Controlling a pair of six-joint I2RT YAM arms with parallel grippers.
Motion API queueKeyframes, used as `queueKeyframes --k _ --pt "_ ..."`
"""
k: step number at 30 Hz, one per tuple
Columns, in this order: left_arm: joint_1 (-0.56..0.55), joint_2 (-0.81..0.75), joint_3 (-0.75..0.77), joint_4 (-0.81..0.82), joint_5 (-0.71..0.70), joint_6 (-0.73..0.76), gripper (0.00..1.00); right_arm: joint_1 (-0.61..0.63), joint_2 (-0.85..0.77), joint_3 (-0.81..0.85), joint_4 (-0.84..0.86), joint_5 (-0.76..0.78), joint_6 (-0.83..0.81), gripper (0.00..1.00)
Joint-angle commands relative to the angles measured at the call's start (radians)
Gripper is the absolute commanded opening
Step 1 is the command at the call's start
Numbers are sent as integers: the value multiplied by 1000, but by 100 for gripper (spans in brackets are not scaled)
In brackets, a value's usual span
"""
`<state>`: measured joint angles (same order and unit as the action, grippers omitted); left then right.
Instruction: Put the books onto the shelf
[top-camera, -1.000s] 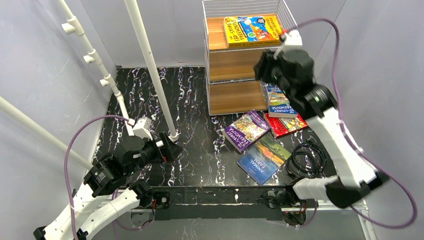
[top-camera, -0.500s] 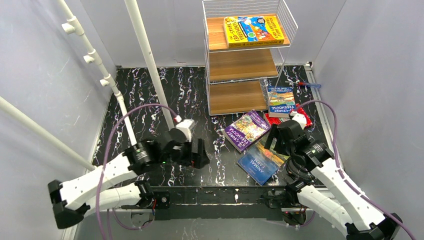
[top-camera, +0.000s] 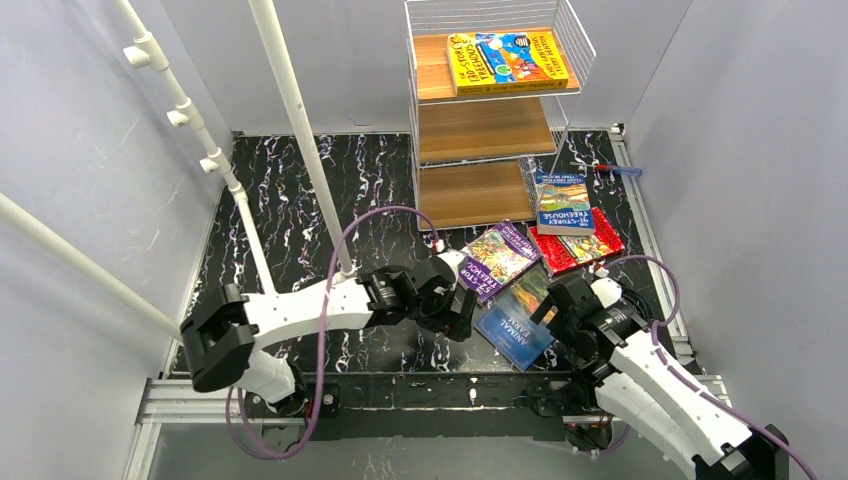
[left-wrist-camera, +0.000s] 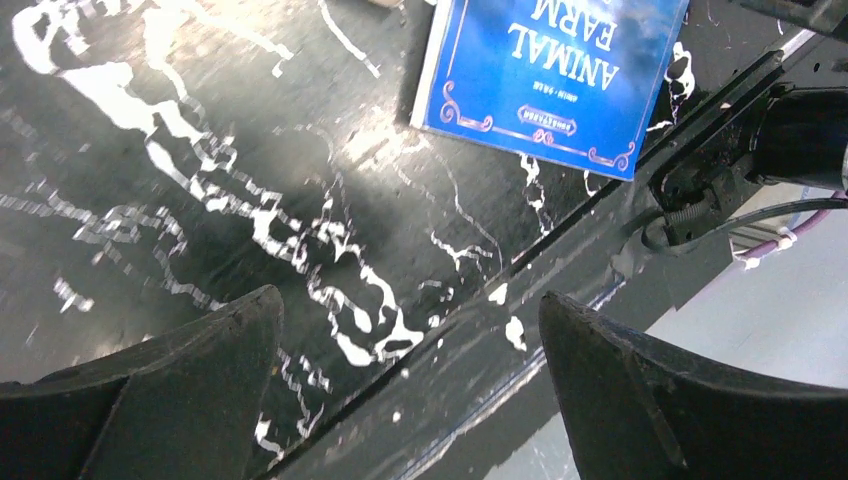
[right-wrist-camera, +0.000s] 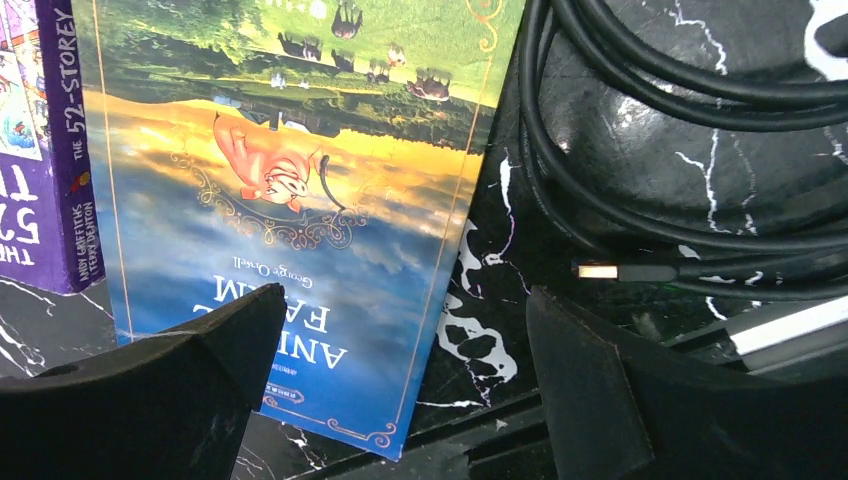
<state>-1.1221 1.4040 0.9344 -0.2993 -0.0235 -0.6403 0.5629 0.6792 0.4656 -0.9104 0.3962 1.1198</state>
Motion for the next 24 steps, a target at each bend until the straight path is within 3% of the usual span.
queueKeyframes --k 1,8,17,24 --pt "16 101 42 171 94 57 98 -16 -8 -31 122 -31 39 99" --pt "70 320 116 261 184 44 95 -65 -26 -61 199 -63 17 98" --pt "74 460 187 359 283 49 85 -99 -95 -197 256 -173 77 97" --pt "70 462 196 376 383 22 67 -102 -204 -216 217 -168 114 96"
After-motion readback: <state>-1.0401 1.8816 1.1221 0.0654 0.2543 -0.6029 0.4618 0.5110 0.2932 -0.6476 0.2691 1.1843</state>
